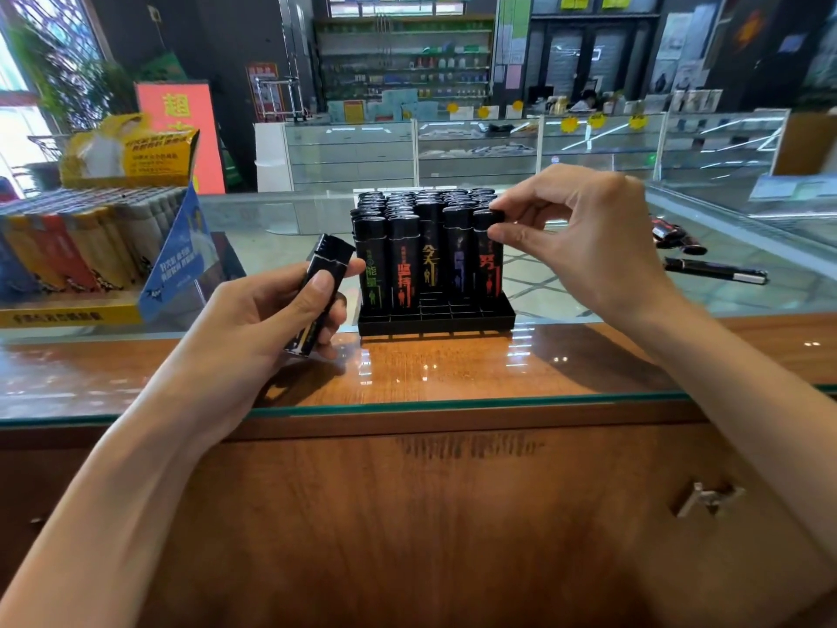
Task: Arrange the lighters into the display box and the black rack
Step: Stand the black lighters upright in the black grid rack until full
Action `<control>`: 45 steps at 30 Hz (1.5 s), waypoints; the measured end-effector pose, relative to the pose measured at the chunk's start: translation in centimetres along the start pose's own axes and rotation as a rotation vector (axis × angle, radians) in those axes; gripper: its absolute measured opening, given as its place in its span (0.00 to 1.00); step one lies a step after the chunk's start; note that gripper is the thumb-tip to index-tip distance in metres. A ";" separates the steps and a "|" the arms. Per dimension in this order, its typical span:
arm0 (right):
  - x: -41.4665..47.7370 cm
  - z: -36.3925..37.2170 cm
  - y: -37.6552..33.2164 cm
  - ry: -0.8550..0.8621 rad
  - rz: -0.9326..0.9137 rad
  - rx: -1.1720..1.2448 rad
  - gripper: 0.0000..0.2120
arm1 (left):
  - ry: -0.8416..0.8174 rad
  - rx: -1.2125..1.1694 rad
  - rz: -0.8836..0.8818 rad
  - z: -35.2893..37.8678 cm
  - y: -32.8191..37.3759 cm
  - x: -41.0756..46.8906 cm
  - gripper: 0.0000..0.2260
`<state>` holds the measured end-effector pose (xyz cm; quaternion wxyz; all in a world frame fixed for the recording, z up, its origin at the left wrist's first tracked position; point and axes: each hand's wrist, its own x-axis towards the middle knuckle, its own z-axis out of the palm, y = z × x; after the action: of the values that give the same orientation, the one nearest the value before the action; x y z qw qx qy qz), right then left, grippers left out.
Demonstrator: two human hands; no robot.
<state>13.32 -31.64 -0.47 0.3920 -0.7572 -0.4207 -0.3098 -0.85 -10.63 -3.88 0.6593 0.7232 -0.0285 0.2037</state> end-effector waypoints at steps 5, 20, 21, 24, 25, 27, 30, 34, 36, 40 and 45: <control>0.1 0.0 0.1 -0.010 -0.015 -0.024 0.12 | 0.006 0.006 -0.011 -0.1 0.0 0.0 0.12; -0.4 -0.1 0.1 0.018 -0.003 -0.025 0.12 | -0.002 0.039 0.027 -0.2 0.0 -0.3 0.14; -0.4 -0.1 0.1 0.017 0.002 -0.027 0.13 | -0.010 0.066 0.048 0.0 0.1 -0.3 0.14; -0.5 -0.2 -0.1 0.036 0.034 -0.012 0.12 | -0.048 0.036 0.056 0.7 0.3 -0.2 0.13; -0.6 -0.2 -0.3 0.058 0.046 0.008 0.11 | -0.069 0.018 0.054 1.1 0.3 -0.1 0.13; -0.8 -0.4 -0.8 0.100 0.073 0.079 0.08 | -0.111 -0.009 0.065 2.1 0.3 0.0 0.12; -1.3 -0.4 -2.1 -0.003 0.153 0.312 0.07 | -0.136 -0.049 0.065 3.4 0.0 0.2 0.12; -1.9 -0.1 -3.7 -0.214 0.206 0.566 0.11 | -0.160 -0.065 0.072 4.3 -0.1 0.4 0.12; -2.0 0.1 -4.1 -0.245 0.232 0.647 0.09 | -0.173 -0.045 0.090 4.4 -0.1 0.4 0.12; -1.9 0.1 -4.1 -0.286 0.286 0.712 0.12 | -0.178 -0.014 0.102 4.5 -0.1 0.4 0.11; -1.5 -0.2 -3.8 -0.331 0.285 0.728 0.10 | -0.206 0.000 0.129 4.3 -0.2 0.2 0.11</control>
<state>9.21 -31.14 -0.31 0.5997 -0.6596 -0.4511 0.0420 0.49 -14.69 -4.17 0.6384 0.7369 -0.1429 0.1703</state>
